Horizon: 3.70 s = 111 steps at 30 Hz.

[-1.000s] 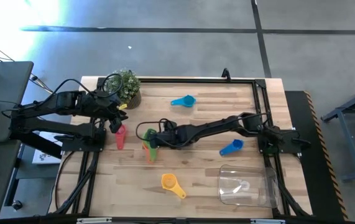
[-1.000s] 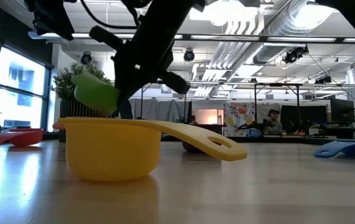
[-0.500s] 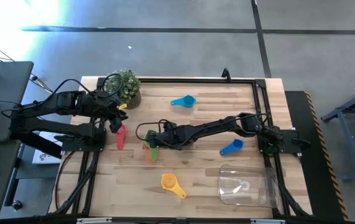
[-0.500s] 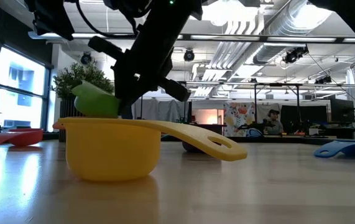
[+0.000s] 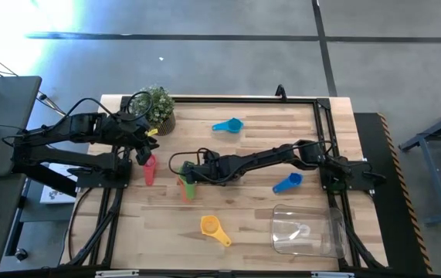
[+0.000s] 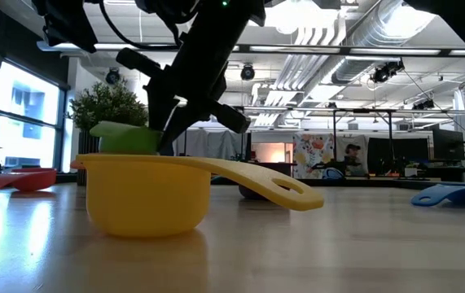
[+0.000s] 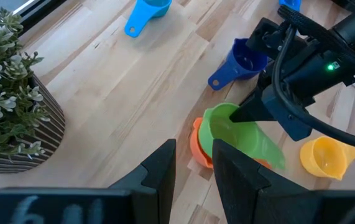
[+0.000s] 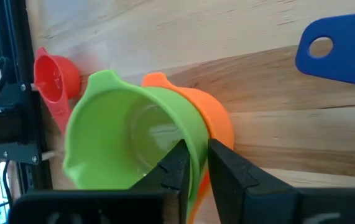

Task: Nest measuring cups in basket
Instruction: Stack the green measuring cup on top of the orange measuring cup, then stack the violet measuring cup on top of the green measuring cup

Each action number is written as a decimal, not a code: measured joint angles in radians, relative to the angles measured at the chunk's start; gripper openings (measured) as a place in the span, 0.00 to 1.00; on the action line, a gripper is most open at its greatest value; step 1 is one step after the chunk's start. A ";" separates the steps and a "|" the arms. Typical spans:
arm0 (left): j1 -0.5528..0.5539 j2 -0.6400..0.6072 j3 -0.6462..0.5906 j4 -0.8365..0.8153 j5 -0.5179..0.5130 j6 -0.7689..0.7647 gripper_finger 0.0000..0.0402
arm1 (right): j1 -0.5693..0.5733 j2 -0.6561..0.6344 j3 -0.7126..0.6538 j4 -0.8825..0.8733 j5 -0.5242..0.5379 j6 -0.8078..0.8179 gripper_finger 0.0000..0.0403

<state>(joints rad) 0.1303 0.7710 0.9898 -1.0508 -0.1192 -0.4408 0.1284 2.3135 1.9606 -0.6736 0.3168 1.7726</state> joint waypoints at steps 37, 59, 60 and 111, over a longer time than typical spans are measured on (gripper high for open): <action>-0.001 0.000 0.000 -0.011 0.055 0.035 0.24 | 0.144 -0.059 0.009 0.037 0.115 -0.202 0.24; 0.000 0.001 0.000 -0.005 0.056 -0.096 0.24 | -0.084 -0.365 0.008 -0.534 -0.137 -1.006 0.24; 0.000 0.001 0.000 -0.005 0.056 -0.111 0.24 | -0.102 -0.364 0.007 -0.549 -0.186 -1.066 0.24; 0.000 0.016 0.000 0.008 -0.056 -0.578 0.24 | -0.224 -0.316 -0.380 -0.540 -0.282 -1.426 0.25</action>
<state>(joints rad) 0.1303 0.7874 0.9900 -1.0428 -0.1757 -1.0190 -0.0954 1.9977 1.5806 -1.2139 0.0347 0.3463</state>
